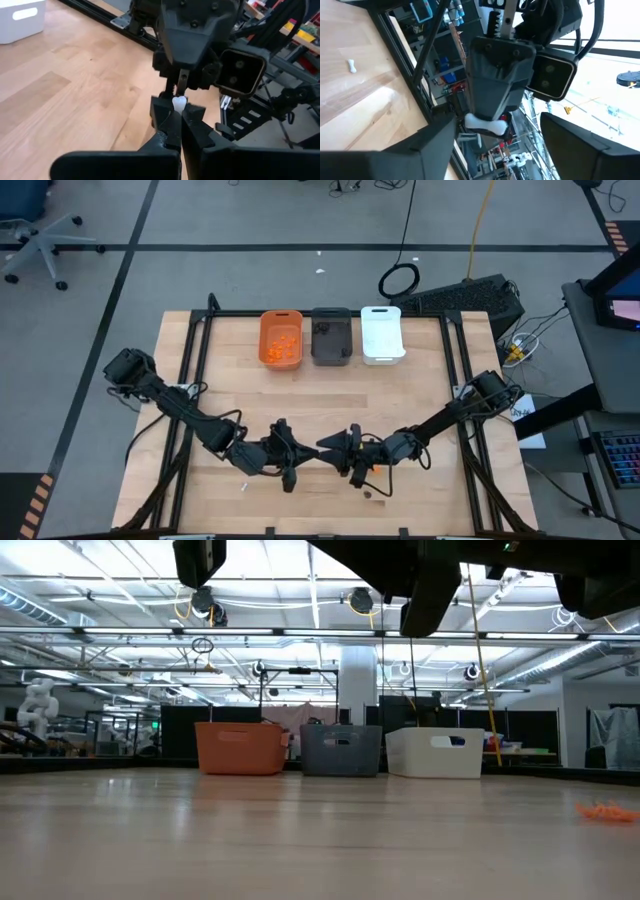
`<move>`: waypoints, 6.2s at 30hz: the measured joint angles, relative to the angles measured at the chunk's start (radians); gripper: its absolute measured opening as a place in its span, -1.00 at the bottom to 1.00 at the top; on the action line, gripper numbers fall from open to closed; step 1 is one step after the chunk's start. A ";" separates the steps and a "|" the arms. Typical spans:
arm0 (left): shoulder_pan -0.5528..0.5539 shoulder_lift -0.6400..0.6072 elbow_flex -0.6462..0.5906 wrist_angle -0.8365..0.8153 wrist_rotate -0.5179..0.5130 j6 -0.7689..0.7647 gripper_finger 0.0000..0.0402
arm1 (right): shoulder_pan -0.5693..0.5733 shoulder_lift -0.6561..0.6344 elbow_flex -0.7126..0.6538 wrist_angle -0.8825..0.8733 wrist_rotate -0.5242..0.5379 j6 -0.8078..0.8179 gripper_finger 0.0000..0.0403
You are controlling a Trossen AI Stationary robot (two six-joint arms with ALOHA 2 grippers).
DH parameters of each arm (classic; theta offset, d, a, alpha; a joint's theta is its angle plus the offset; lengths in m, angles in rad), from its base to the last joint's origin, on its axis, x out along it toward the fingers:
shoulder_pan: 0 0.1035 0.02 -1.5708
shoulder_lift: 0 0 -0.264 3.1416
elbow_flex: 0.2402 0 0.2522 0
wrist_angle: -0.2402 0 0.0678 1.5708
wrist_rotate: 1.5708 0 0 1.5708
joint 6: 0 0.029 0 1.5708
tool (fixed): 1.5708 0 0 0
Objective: Sort Halloween decoration
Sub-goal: Put the white bone toy into the white bin, then put the orange spider toy into the orange bin
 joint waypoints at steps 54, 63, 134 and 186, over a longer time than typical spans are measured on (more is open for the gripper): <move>-0.024 0.019 0.000 -0.022 -0.007 0.030 -0.96 | 0.000 0.000 0.000 -0.059 -0.037 0.044 -0.59; -0.058 -0.027 -0.002 -0.178 0.005 -0.036 -0.69 | 0.000 -0.001 0.000 -0.054 -0.020 0.045 -0.59; -0.126 -0.174 0.000 -0.726 -0.261 -0.187 -0.67 | -0.666 -0.057 -0.351 0.032 0.684 1.148 -0.30; -0.123 -0.112 0.000 -0.648 -0.270 -0.157 -0.67 | 0.176 -0.531 -0.351 -1.194 -0.204 1.838 0.03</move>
